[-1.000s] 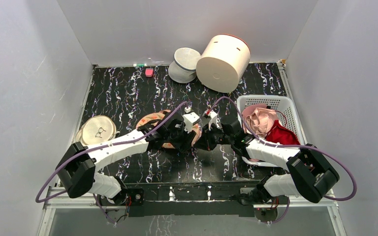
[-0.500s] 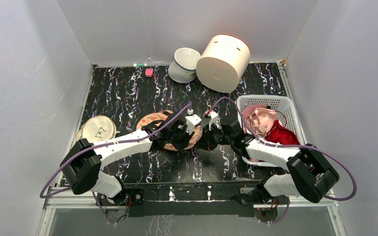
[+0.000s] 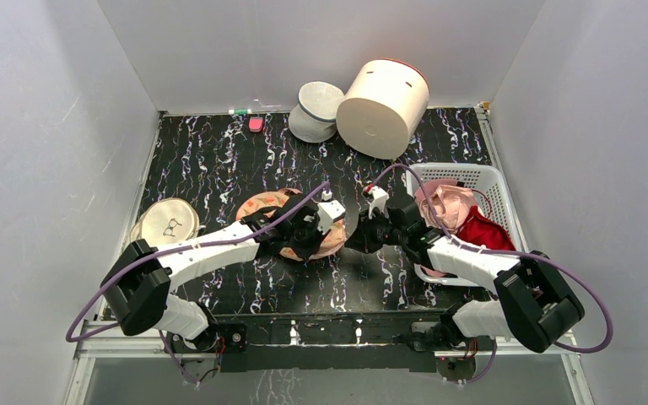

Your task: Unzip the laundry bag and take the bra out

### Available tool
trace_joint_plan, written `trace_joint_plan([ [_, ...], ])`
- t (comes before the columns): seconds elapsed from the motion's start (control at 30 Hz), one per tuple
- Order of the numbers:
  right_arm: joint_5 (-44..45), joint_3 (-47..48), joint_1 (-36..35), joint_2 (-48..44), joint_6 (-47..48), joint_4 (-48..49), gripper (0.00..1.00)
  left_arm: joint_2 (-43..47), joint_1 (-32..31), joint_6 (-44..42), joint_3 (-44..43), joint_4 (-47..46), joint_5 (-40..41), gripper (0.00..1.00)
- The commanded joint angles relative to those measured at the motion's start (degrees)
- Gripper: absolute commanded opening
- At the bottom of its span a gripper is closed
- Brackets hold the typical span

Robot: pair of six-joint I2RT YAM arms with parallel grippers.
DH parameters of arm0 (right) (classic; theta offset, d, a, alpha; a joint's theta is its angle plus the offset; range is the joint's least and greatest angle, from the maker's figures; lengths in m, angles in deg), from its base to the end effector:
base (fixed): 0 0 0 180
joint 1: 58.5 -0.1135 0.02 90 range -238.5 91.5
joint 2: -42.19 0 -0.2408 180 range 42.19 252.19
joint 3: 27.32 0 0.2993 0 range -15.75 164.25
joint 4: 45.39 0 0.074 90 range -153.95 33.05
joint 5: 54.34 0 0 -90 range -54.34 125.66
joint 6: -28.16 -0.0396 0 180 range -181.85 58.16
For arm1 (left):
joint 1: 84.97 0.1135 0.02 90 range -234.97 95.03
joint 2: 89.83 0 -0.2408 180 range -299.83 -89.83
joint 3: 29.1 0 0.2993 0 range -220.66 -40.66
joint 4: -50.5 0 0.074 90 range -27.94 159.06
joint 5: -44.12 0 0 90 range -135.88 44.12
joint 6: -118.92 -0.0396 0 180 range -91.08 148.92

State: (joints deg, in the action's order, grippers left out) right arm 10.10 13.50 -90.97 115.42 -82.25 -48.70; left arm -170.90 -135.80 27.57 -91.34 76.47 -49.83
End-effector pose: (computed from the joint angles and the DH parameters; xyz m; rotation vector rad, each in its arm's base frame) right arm 0.2374 0.1713 0.1196 -0.5057 2.2508 0.9884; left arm 0.2167 -0.2703 0.1748 1.0895 2.1463 -0.4946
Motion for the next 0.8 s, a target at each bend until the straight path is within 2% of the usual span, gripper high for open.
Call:
trace_joint_plan([
  [0.0,1.93,3.19,1.62,0.44,2.97,-2.29,0.00,2.33,0.08,-0.58,-0.06,4.81,-0.58,0.04],
  [0.1,-2.42,2.99,1.49,0.87,3.37,-1.39,0.00,2.46,0.09,0.65,-0.31,4.92,-0.72,0.13],
  [0.27,-6.25,0.70,0.24,0.23,0.04,4.27,0.00,2.42,0.06,4.78,-2.59,3.72,-3.29,0.43],
  [0.4,-7.48,0.05,-0.55,0.06,-1.80,6.46,0.00,2.27,-0.05,9.74,-3.57,-0.23,-6.98,0.55],
  [0.53,-8.28,-0.17,-1.62,0.16,-3.00,7.79,0.00,0.22,-1.33,11.23,-4.14,-3.27,-5.25,0.61],
  [0.77,-7.08,-0.52,-4.00,-0.34,-3.94,8.09,0.00,-3.84,-2.82,9.33,-5.91,-2.16,-0.62,0.59],
])
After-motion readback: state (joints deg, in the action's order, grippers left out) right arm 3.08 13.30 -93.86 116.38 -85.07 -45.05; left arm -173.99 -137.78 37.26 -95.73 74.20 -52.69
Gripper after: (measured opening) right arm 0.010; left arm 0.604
